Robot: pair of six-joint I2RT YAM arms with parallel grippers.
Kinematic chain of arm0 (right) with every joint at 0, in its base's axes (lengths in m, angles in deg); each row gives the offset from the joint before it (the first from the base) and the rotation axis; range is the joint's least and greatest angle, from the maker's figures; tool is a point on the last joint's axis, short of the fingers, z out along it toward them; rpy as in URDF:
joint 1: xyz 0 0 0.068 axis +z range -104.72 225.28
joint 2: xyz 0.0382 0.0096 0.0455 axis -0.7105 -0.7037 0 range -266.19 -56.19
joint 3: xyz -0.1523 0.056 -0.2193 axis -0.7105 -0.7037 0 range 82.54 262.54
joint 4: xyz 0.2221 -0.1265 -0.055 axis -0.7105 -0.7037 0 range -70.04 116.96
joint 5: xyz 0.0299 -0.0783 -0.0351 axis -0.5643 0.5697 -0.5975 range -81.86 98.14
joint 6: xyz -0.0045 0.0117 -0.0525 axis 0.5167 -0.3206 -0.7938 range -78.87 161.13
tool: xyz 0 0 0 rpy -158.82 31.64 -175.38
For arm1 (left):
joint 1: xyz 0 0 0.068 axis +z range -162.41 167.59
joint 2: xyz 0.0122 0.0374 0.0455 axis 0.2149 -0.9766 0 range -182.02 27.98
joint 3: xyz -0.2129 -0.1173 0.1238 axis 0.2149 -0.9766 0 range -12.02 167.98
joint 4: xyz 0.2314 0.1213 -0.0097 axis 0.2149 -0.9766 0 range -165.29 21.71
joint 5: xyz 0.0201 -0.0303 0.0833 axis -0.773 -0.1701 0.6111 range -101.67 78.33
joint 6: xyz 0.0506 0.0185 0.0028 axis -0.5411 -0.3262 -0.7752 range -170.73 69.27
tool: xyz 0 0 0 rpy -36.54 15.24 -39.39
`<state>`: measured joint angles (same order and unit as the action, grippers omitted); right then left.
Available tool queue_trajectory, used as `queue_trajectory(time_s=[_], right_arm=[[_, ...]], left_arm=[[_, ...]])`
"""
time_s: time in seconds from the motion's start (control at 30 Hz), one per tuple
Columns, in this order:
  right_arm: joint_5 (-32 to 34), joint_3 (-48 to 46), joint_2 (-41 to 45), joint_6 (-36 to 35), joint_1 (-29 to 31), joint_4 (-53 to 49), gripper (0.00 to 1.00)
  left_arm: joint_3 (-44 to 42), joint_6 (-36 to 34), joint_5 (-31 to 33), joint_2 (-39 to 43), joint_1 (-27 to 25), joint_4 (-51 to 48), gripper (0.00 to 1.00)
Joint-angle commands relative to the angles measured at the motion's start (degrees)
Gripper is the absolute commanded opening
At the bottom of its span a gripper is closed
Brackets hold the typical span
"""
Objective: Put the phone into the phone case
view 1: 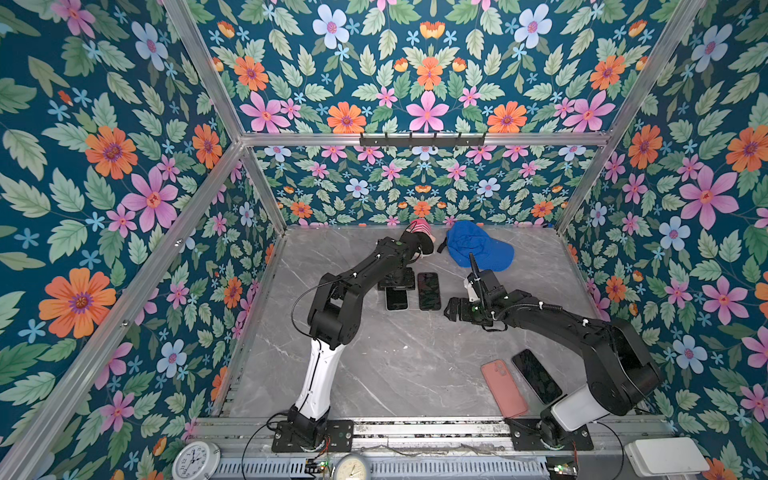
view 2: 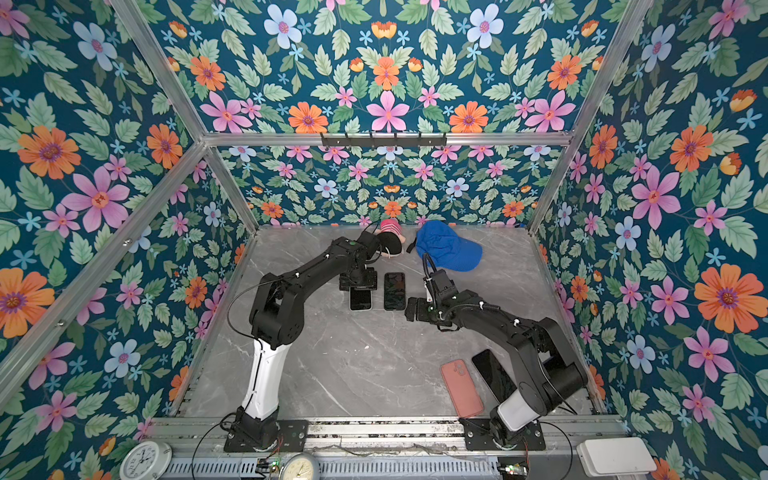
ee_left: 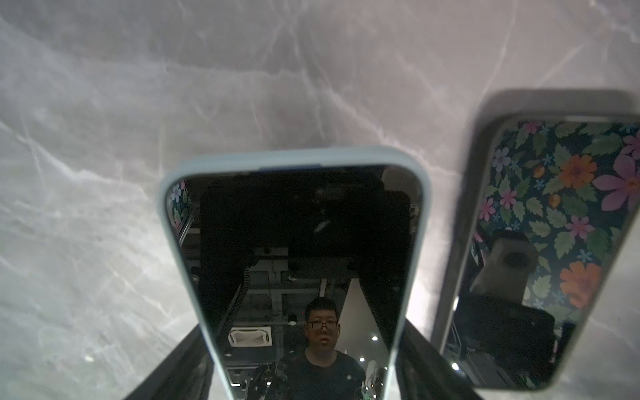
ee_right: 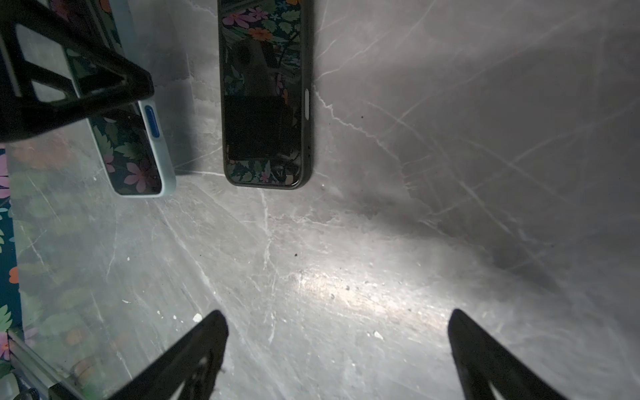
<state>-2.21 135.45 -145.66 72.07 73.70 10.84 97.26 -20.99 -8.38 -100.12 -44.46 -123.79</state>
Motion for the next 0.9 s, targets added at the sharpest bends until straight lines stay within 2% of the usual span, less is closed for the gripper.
queue_trajectory(time_s=[0.0, 0.33, 0.87], right_arm=[[0.68, 0.33, -0.25, -0.18, 0.01, -0.83, 0.99], [0.68, 0.84, -0.54, -0.18, 0.03, -1.16, 0.99], [0.25, 0.57, -0.61, 0.17, 0.03, -0.78, 0.99]], left_arm=[[2.0, -2.37, 0.85, -1.12, 0.34, -2.04, 0.57], [5.55, -3.85, -2.51, -4.77, 0.43, -1.92, 0.57], [4.28, -3.64, -5.22, -5.25, 0.36, -0.39, 0.57]])
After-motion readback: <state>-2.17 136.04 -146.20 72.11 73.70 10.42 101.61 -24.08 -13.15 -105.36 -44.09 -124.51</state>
